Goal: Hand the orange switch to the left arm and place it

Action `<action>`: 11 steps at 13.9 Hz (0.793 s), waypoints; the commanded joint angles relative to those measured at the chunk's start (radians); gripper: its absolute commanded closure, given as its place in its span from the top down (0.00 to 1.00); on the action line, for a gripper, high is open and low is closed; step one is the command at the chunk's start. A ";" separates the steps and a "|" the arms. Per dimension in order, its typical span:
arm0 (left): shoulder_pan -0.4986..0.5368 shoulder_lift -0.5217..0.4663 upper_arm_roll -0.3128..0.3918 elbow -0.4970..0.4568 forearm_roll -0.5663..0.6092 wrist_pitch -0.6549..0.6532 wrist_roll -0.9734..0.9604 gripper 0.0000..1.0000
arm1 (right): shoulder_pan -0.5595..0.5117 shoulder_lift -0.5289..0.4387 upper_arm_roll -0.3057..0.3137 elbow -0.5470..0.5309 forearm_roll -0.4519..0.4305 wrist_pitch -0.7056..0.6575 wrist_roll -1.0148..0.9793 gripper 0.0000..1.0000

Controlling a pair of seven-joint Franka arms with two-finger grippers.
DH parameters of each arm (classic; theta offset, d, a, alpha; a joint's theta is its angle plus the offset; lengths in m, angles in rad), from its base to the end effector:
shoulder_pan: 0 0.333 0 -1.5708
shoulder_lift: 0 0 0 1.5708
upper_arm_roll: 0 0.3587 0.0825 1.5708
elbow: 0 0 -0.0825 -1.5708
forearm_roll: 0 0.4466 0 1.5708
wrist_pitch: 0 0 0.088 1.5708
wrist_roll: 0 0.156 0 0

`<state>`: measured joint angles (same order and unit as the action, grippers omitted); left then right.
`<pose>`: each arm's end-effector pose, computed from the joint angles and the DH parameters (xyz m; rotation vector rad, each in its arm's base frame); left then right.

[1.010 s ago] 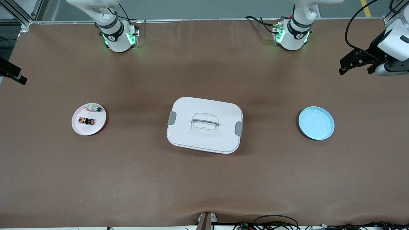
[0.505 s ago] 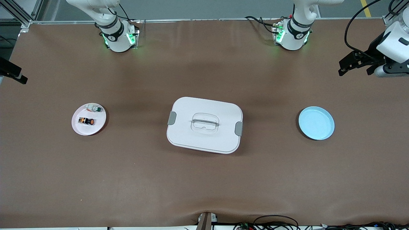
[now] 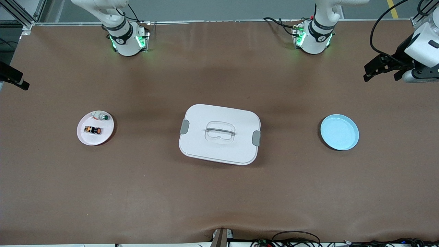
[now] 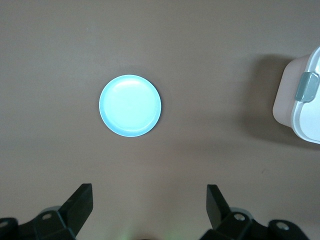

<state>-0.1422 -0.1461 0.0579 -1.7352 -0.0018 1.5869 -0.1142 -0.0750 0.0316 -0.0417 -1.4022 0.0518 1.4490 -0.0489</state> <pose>0.5633 -0.0458 0.6179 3.1313 0.0459 -0.0054 0.6121 -0.0627 0.6772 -3.0914 0.0944 -0.0299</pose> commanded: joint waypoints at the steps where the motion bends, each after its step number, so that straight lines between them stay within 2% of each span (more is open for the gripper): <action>1: 0.001 0.013 -0.001 0.029 0.017 -0.019 0.024 1.00 | -0.006 -0.015 0.009 -0.003 -0.013 -0.009 0.009 1.00; 7: -0.001 0.013 -0.003 0.037 0.014 -0.019 0.022 1.00 | -0.006 -0.016 0.009 -0.004 -0.012 -0.012 0.015 1.00; 11: -0.005 0.013 -0.003 0.037 0.014 -0.019 0.021 1.00 | 0.011 -0.016 0.011 -0.004 -0.012 -0.012 0.118 1.00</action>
<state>-0.1438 -0.1461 0.0567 -1.7270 -0.0018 1.5869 -0.1139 -0.0729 0.0313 -0.0384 -1.4022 0.0511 1.4466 0.0275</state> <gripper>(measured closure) 0.000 0.000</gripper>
